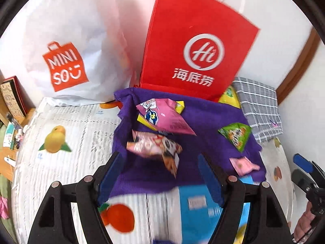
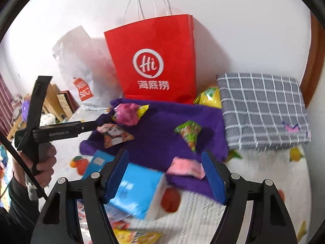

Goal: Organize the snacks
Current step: 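Withdraw both tools from the towel back toward the snack pile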

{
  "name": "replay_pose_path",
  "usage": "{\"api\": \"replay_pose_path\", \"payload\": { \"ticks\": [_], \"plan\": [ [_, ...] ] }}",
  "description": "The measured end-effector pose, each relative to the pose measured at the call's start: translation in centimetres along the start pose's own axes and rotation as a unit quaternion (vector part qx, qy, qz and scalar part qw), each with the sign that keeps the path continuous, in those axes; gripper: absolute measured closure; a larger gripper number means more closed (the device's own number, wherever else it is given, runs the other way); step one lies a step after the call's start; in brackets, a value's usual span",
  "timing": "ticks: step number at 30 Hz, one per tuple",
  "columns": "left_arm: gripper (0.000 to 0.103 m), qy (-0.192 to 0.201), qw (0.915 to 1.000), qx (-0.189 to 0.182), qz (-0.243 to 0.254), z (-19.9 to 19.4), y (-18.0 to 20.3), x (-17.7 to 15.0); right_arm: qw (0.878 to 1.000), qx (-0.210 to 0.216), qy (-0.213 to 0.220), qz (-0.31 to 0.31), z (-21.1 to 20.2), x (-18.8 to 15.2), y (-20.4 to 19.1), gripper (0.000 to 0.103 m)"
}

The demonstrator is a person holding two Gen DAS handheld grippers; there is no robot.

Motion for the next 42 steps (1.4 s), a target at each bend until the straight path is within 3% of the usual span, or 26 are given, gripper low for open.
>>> {"api": "replay_pose_path", "payload": {
  "ticks": [8, 16, 26, 42],
  "plan": [
    [0.028, 0.037, 0.9987, -0.002, 0.035, -5.2, 0.5, -4.1, 0.998, -0.068, -0.003, -0.002, -2.4, -3.8, -2.4, 0.036],
    [0.028, 0.054, 0.9977, -0.014, 0.039, -7.6, -0.4, -7.8, 0.998, -0.035, -0.030, 0.052, -3.4, -7.8, -3.3, 0.039],
    [0.028, 0.026, 0.9992, -0.024, 0.018, -6.7, -3.3, -11.4, 0.996, -0.019, -0.061, 0.068, -1.6, -12.4, -5.6, 0.039],
    [0.028, 0.030, 0.9992, 0.007, 0.024, -6.2, -5.1, -13.2, 0.990, -0.008, -0.067, 0.121, 3.0, -13.4, -5.8, 0.039]
  ]
}}
Point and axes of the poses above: each gripper's, at about its wrist camera, not at the fingertips, and z roughly the way its jaws point, y to its right, x to its top, the point moved 1 cm from there along z, roughly the way its jaws point, and after that the axes turned 12 degrees about -z, right-handed, at the moved point
